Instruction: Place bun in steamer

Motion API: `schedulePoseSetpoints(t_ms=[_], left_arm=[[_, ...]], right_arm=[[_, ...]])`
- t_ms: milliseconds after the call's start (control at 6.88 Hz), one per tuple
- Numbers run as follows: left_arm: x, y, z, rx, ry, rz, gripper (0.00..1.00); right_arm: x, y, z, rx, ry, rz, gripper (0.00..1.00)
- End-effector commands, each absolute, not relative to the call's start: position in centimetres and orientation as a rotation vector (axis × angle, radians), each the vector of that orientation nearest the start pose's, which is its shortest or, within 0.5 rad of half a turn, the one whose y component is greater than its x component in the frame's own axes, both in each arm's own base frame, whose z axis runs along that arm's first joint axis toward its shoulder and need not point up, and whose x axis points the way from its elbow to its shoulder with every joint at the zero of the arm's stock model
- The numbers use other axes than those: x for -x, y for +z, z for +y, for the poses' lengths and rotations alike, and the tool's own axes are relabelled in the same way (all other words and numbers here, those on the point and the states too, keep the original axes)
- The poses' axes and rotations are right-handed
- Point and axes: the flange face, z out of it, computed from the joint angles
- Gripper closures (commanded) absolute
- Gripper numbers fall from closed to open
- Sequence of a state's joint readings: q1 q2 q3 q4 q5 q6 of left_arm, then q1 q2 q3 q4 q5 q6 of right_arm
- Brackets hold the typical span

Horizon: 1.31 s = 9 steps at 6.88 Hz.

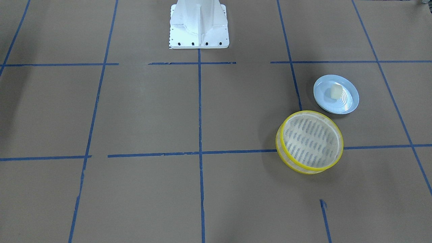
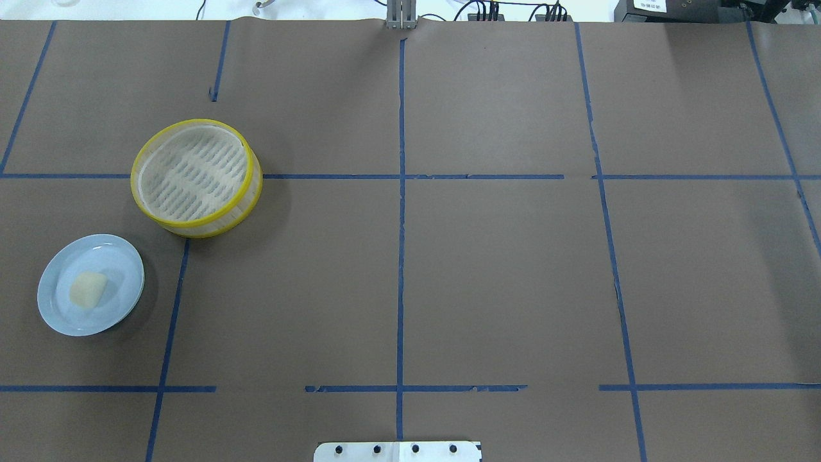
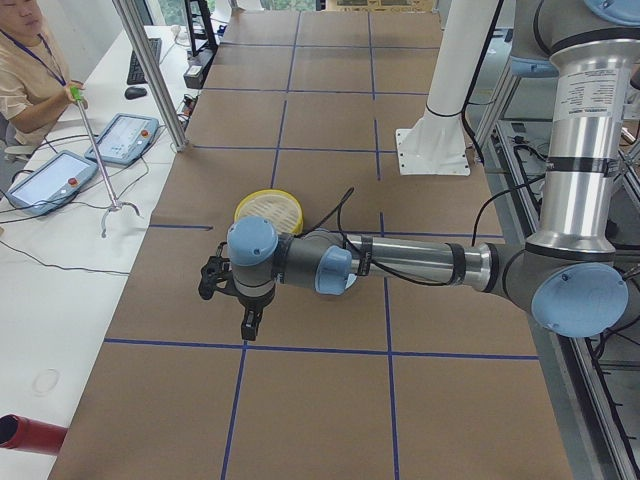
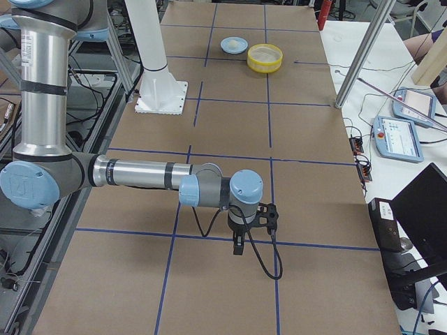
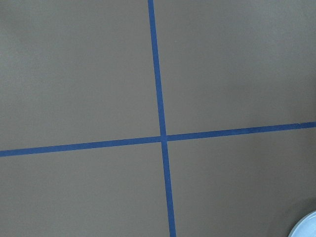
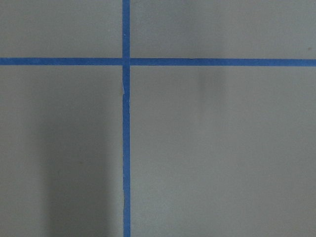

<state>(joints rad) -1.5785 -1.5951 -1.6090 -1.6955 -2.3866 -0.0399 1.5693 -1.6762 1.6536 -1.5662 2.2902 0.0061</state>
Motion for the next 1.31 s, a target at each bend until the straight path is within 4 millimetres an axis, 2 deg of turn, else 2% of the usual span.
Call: schedulePoseSetpoints(t_ms=[0,145,582,727,873,1018,1164], left_arm=[[6.4,62.7,-50.8,-0.095,0.017,0.818,0.0],[5.9,62.4,-51.4,-0.057,0.012,0.806,0.0],[5.7,64.3,-50.5,-0.055,0.016,0.812,0.0],[2.5,62.6,-51.5,-0.129,0.108,0.826,0.0],[-6.9,60.4,-51.7,-0.08,0.126,0.837,0.0],[-12.7,58.0,-51.4,-0.164,0.099,0.776,0.0],[-15.4,57.1,-50.8,-0.189,0.068,0.807,0.0]], right_arm=[[-6.7,67.0,-44.6,0.019,0.01,-0.719,0.0],[-6.7,67.0,-44.6,0.019,0.01,-0.719,0.0],[-6.7,67.0,-44.6,0.019,0.01,-0.719,0.0],[-6.7,67.1,-44.6,0.02,0.011,-0.719,0.0],[-6.7,67.1,-44.6,0.02,0.011,-0.719,0.0],[-6.7,67.0,-44.6,0.019,0.01,-0.719,0.0],[-6.7,67.0,-44.6,0.019,0.01,-0.719,0.0]])
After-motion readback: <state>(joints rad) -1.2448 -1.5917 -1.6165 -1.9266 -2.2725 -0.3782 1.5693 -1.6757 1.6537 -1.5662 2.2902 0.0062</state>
